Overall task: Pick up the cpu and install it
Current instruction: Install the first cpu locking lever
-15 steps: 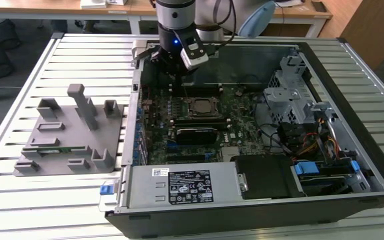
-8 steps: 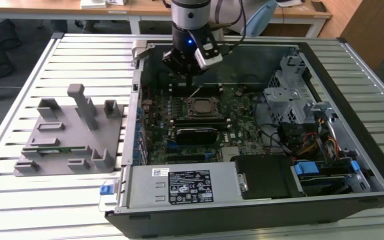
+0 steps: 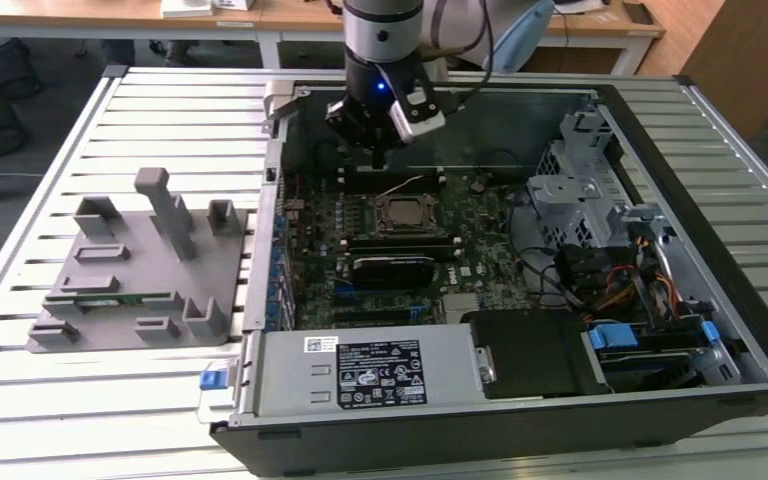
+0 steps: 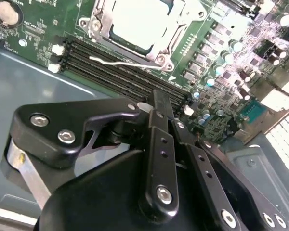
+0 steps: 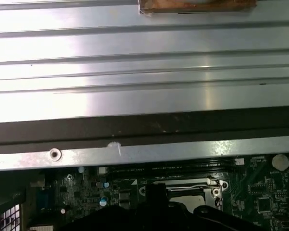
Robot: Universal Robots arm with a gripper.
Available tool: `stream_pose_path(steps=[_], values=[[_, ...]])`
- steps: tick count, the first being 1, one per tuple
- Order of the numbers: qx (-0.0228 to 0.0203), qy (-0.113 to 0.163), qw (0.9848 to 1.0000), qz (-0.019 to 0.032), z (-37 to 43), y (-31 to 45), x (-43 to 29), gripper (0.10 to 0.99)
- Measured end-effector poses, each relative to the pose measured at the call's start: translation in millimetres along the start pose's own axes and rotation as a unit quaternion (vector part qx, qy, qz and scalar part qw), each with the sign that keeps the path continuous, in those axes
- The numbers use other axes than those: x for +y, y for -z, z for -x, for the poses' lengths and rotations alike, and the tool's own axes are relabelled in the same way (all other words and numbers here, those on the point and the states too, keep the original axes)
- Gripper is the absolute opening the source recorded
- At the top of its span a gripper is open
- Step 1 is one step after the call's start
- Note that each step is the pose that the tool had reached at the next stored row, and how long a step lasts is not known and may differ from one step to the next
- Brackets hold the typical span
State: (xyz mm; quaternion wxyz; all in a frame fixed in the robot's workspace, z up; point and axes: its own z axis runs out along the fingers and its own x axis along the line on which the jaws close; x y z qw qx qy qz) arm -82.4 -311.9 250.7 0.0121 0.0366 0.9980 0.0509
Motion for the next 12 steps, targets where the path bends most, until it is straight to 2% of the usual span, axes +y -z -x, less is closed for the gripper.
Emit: stream_pose_path(steps=[7,12], values=[[-0.0001,0.0,1.0,0.0002,5.3,-4.4,-1.0,0.106],[-0.0008,0.008,1.0,-0.0024,7.3,-9.0,-1.3,0.106]])
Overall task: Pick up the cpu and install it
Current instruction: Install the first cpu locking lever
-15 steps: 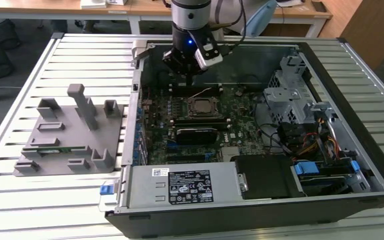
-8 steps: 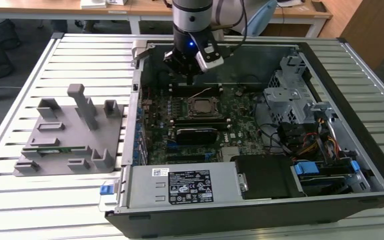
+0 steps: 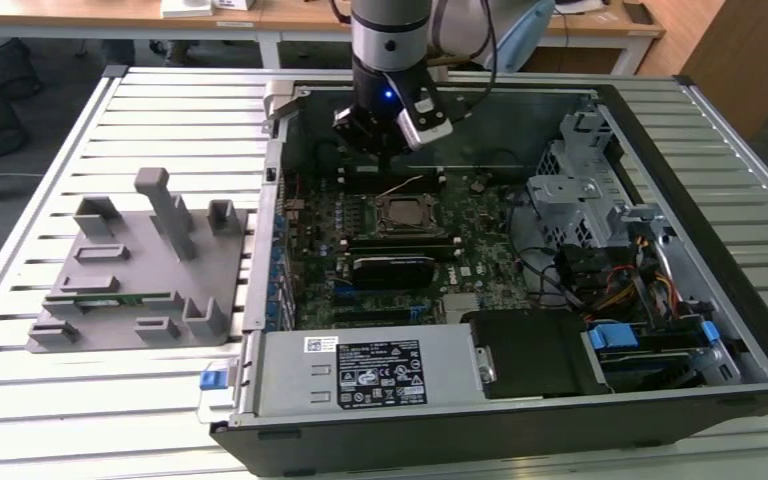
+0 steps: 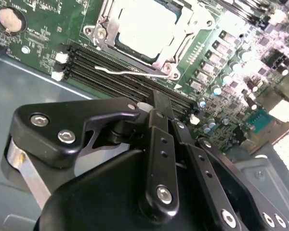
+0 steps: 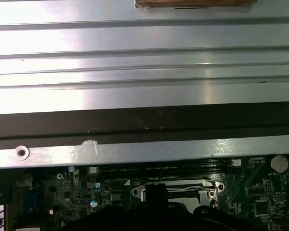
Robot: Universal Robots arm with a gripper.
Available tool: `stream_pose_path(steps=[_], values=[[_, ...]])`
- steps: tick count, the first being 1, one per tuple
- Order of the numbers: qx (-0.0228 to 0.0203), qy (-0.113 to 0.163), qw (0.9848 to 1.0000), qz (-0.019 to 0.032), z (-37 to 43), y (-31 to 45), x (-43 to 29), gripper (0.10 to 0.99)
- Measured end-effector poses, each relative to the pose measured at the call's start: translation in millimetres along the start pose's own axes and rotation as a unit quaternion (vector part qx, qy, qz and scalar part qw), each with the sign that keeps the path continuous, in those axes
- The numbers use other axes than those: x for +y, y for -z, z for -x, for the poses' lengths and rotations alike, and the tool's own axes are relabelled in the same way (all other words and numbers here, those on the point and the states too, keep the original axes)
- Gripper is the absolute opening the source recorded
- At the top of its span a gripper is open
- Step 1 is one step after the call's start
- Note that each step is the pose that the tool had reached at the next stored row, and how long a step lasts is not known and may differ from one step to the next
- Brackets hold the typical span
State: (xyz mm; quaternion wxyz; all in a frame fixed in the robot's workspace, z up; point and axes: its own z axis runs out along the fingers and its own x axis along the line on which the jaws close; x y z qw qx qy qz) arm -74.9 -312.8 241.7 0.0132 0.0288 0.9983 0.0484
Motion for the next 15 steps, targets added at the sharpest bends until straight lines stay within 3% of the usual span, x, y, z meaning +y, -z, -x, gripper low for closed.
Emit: stream_pose_path(steps=[3,10,15], values=[[0.0002,0.013,0.9999,-0.0004,0.7,-3.0,-0.3,0.106],[0.0002,0.013,0.9999,-0.0003,11.8,-8.5,-0.2,0.106],[0.0009,0.02,0.9998,-0.0003,15.2,-14.2,-0.5,0.106]])
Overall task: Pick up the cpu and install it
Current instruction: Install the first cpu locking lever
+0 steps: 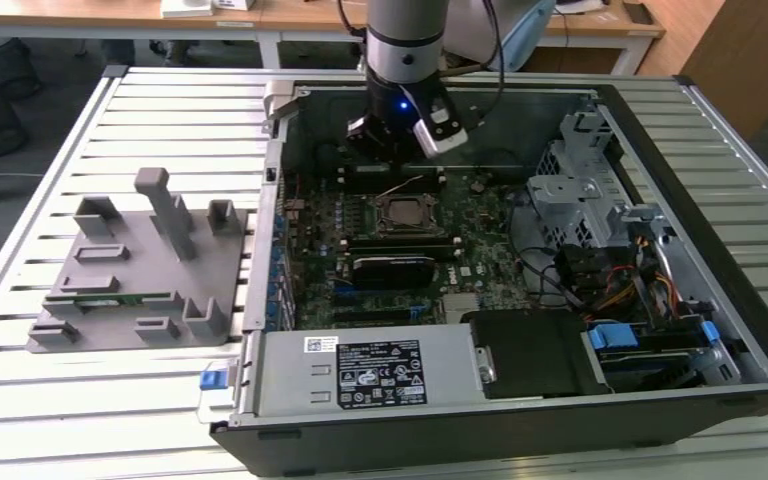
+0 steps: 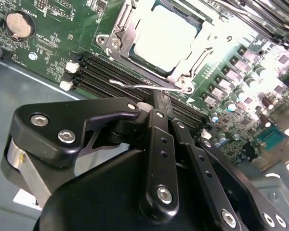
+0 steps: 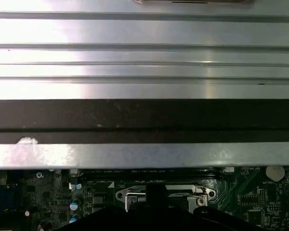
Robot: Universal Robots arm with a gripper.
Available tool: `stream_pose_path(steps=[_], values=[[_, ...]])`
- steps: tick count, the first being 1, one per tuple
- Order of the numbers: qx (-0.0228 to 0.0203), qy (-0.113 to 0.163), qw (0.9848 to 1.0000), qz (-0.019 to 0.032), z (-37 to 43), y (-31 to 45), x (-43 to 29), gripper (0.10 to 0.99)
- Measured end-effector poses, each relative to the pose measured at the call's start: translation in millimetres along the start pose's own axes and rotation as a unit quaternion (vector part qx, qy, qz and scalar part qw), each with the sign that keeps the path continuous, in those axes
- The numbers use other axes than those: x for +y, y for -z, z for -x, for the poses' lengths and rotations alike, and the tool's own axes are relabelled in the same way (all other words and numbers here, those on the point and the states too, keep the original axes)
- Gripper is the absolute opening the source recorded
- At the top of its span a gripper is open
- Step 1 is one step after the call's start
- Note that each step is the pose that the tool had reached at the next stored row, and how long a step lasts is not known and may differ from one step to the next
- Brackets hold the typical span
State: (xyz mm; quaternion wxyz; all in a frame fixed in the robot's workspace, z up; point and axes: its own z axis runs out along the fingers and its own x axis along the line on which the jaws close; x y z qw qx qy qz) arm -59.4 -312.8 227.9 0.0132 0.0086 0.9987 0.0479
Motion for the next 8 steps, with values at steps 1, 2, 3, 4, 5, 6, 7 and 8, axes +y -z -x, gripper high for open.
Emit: stream_pose_path(steps=[1,2,3,4,5,6,7,8], values=[[0.0003,0.004,1.0,0.0001,0.2,-1.0,-0.1,0.106],[0.0005,0.005,1.0,0.0001,0.5,-1.7,-0.2,0.106],[0.0005,0.005,1.0,0.0001,1.1,-2.2,-0.1,0.106],[0.0005,0.005,1.0,0.0001,2.0,-2.4,0.1,0.106],[0.0005,0.005,1.0,0.0001,2.8,-2.6,0.4,0.106],[0.0005,0.005,1.0,0.0001,3.7,-2.9,0.6,0.106],[0.0005,0.005,1.0,0.0001,4.7,-3.1,0.9,0.106],[0.0005,0.005,1.0,0.0002,5.2,-3.5,1.0,0.106]])
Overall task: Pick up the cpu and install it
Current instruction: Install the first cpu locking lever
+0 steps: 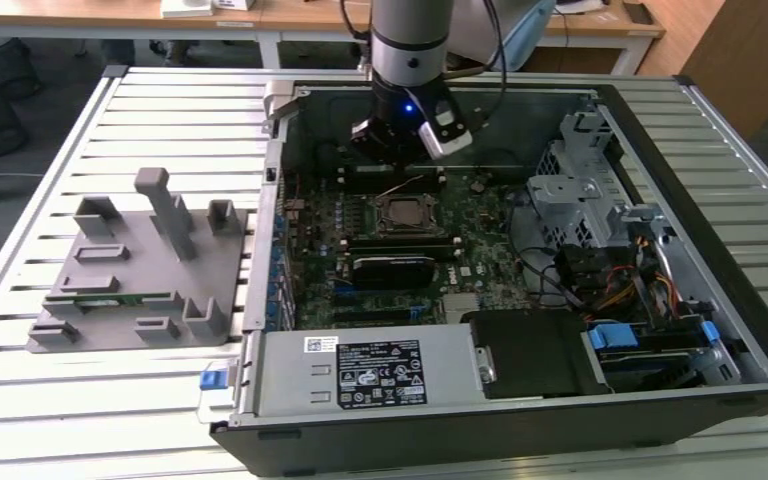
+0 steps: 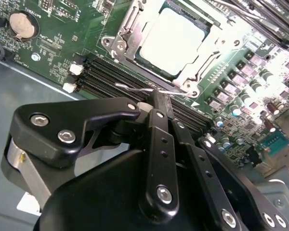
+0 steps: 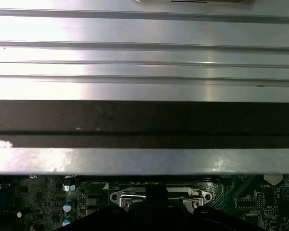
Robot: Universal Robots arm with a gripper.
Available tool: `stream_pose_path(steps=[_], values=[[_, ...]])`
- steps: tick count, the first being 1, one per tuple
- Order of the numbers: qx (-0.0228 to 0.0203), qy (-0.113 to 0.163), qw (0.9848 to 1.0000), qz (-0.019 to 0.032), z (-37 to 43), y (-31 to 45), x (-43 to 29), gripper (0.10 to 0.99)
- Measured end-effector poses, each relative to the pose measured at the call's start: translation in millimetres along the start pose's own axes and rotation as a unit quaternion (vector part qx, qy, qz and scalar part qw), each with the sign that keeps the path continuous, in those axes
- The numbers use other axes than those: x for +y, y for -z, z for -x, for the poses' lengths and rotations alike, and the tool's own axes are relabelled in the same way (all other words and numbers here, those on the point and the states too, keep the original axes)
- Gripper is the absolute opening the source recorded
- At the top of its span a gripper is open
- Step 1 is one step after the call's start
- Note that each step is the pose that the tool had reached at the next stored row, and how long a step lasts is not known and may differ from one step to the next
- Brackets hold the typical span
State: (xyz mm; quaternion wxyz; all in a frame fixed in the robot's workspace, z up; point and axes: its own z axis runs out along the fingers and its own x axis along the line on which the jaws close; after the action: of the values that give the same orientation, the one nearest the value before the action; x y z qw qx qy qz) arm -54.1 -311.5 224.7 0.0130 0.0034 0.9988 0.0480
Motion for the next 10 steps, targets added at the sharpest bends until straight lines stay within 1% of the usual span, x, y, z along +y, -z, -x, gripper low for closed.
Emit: stream_pose_path(steps=[10], values=[[0.0,0.0,1.0,-0.0001,6.9,-2.3,2.6,0.106]])
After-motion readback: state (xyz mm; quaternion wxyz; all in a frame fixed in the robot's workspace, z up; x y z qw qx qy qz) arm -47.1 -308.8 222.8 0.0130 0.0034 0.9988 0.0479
